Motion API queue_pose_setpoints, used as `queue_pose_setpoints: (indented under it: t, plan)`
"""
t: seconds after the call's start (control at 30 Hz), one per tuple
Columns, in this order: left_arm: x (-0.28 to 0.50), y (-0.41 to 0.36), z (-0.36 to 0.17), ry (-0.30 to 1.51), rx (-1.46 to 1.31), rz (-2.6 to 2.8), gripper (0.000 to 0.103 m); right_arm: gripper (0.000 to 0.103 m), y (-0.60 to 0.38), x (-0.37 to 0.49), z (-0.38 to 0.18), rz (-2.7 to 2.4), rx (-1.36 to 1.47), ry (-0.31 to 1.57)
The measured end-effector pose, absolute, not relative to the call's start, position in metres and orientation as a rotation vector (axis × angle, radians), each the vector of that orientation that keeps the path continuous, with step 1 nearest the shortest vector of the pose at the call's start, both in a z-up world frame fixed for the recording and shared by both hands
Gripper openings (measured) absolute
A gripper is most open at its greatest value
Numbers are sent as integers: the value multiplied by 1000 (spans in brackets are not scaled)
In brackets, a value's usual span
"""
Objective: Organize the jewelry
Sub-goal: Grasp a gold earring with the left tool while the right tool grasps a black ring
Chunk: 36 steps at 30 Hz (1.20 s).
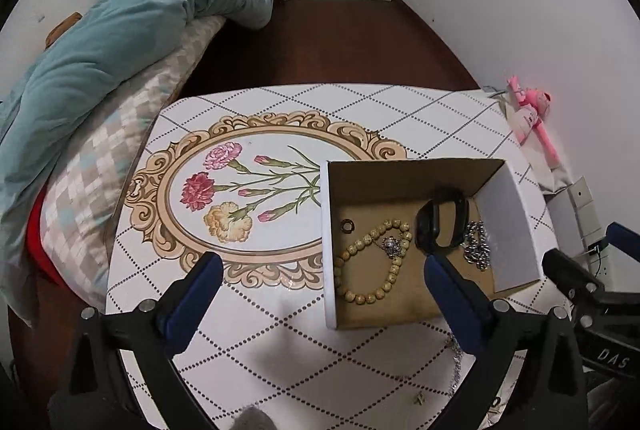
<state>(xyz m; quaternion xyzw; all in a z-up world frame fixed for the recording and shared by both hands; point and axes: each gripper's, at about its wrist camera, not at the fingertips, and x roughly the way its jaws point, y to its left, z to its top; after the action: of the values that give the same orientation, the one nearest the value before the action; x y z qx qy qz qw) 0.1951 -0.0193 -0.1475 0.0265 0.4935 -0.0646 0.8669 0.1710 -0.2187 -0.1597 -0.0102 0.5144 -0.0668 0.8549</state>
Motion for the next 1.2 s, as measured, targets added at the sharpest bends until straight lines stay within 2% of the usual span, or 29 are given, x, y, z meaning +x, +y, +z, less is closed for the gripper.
queue_pose_setpoints:
  t: [0.37,0.5,0.67,0.73,0.77,0.8,0.83,0.9,1.13,1.2]
  plan:
    - [152,-7,-106,941,38,-127,103,103,-214,127,-107,-125,36,961]
    - [130,0,-127,974,53,-97,103,103,-211,100,-128,-111,67,1007]
    - [107,4,-173,1081,82,-72,103,101,-205,69,-186,-95,120,1123]
    - [98,4,-191,1118,98,-64,103,87,-202,59,-208,-94,132,1160]
    - [94,3,-200,1137,102,-64,103,77,-202,56,-217,-96,138,1176]
    - [92,3,-205,1146,103,-65,103,72,-202,53,-226,-93,150,1192]
    - [89,3,-212,1160,107,-62,103,71,-202,50,-236,-89,166,1207]
    - [85,2,-221,1180,116,-58,103,62,-201,46,-247,-91,173,1217]
    - [79,0,-232,1202,124,-54,103,46,-194,38,-256,-94,127,1184]
    - [78,-2,-233,1207,124,-56,103,29,-192,37,-255,-103,96,1174]
